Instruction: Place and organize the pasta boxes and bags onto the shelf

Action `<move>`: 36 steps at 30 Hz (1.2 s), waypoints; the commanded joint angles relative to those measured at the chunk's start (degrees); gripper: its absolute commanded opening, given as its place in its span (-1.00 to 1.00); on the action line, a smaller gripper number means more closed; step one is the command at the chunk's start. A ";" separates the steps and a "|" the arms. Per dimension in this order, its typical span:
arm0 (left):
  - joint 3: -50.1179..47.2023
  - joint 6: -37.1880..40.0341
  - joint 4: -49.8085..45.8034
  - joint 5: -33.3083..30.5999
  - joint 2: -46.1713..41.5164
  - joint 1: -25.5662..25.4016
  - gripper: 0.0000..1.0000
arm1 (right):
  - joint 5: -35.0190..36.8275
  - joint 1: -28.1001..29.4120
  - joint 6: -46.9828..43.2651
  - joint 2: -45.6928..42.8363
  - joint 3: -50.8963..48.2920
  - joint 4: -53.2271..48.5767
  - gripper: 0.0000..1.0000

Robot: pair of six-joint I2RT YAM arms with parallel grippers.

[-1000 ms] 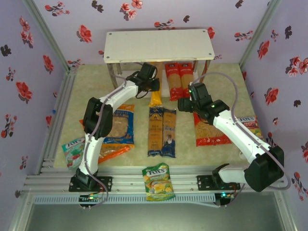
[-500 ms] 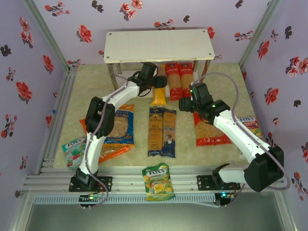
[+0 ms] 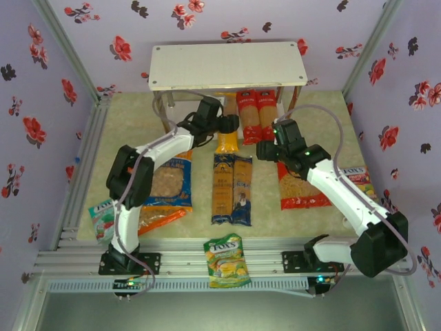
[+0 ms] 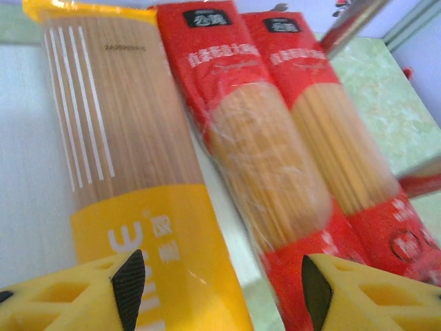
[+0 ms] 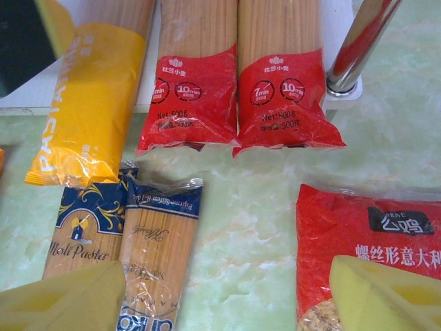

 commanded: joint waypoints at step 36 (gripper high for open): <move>-32.29 -17.62 -15.19 -13.96 -16.23 -21.19 0.62 | -12.52 4.38 15.25 -6.33 -21.35 7.09 0.58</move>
